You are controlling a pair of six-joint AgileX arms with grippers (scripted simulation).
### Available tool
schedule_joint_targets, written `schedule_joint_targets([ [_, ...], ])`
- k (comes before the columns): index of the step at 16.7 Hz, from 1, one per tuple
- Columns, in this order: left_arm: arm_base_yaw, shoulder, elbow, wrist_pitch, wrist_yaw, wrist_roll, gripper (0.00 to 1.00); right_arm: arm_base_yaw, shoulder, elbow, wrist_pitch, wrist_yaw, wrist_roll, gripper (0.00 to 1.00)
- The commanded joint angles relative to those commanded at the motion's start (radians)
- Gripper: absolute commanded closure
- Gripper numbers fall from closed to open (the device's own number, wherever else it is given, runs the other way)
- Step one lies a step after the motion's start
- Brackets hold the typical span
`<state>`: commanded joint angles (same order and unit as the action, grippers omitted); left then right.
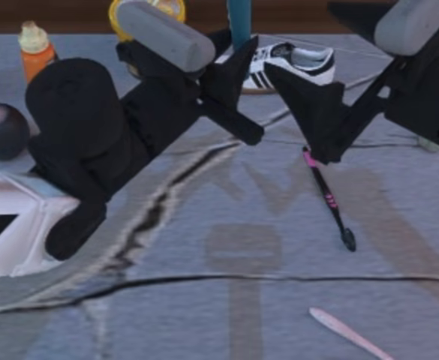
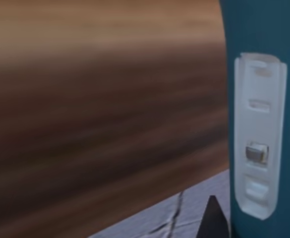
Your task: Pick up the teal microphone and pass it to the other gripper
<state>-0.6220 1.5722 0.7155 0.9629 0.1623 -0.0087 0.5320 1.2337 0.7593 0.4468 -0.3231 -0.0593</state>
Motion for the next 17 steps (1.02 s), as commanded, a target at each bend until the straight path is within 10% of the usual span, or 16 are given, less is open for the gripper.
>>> schedule_joint_targets([
  [14,0.0,0.0,0.0,0.0,0.0,0.0,1.0,0.09,0.378,0.302,0.075,0.093,0.003,0.0],
  [17,0.0,0.0,0.0,0.0,0.0,0.0,1.0,0.09,0.378,0.302,0.075,0.093,0.003,0.23],
])
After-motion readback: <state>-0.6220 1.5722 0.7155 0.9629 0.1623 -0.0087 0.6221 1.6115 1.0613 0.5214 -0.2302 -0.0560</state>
